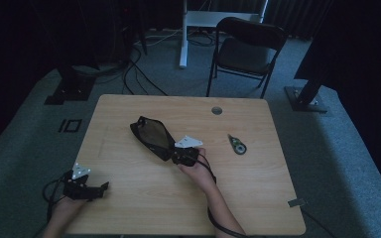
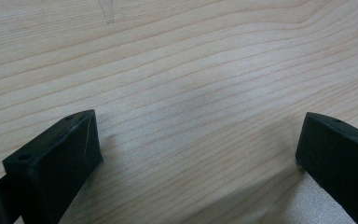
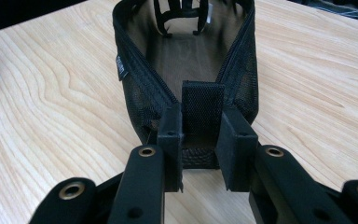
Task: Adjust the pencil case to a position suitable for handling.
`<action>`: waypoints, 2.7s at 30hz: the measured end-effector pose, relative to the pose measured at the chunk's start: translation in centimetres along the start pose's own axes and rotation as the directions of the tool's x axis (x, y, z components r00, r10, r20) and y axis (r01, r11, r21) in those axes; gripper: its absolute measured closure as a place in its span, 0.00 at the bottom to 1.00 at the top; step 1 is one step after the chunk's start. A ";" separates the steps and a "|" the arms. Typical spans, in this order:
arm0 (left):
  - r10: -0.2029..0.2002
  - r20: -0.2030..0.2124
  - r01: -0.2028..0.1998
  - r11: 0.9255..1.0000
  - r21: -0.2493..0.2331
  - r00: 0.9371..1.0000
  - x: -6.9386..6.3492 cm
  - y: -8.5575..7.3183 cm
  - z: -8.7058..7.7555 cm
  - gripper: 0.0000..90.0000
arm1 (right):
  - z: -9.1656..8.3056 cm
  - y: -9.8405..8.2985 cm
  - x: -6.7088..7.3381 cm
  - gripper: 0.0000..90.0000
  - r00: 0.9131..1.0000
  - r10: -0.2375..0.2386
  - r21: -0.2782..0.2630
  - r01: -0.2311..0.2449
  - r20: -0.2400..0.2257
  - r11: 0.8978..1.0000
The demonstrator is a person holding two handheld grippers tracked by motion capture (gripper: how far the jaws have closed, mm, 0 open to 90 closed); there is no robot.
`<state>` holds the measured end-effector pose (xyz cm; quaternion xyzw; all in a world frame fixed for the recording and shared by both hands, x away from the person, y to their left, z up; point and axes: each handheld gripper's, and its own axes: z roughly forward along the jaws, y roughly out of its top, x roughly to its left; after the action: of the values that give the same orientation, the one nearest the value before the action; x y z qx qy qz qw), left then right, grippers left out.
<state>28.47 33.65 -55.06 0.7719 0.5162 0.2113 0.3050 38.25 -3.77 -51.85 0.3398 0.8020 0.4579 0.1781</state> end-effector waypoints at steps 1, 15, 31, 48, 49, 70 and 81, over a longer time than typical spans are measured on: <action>0.000 0.000 0.000 1.000 0.000 1.000 0.0 0.0 0.0 0.00 | -0.2 -0.1 -0.1 0.80 1.000 0.001 -0.001 -0.001 0.002 1.000; 0.000 0.000 0.000 1.000 0.001 1.000 0.0 0.0 0.0 0.00 | -2.1 -1.2 -1.2 0.80 1.000 0.020 -0.008 -0.020 0.016 1.000; 0.001 0.000 -0.001 1.000 0.002 1.000 0.0 0.0 0.0 0.00 | -4.9 -3.0 -2.5 0.80 0.998 0.031 -0.009 -0.031 0.050 0.999; 0.002 0.000 -0.002 1.000 0.002 1.000 0.0 0.0 0.0 0.00 | -9.4 -5.8 -5.1 0.80 0.990 0.076 -0.012 -0.075 0.119 0.997; 0.002 0.000 -0.002 1.000 0.002 1.000 0.0 0.0 0.0 0.00 | -9.7 -6.0 -5.4 0.80 0.989 0.086 -0.015 -0.085 0.122 0.996; 0.001 0.000 -0.001 1.000 0.002 1.000 0.0 0.0 0.0 0.00 | -14.3 -8.8 -5.3 0.80 0.981 0.103 -0.021 -0.101 0.165 0.995; 0.001 0.000 -0.001 1.000 0.002 1.000 0.0 0.0 0.0 0.00 | -17.0 -11.0 -5.1 0.80 0.966 0.157 -0.059 -0.148 0.208 0.987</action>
<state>28.47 33.65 -55.05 0.7725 0.5159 0.2112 0.3041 27.51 -21.66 -52.58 0.4434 0.7399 0.4487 0.2339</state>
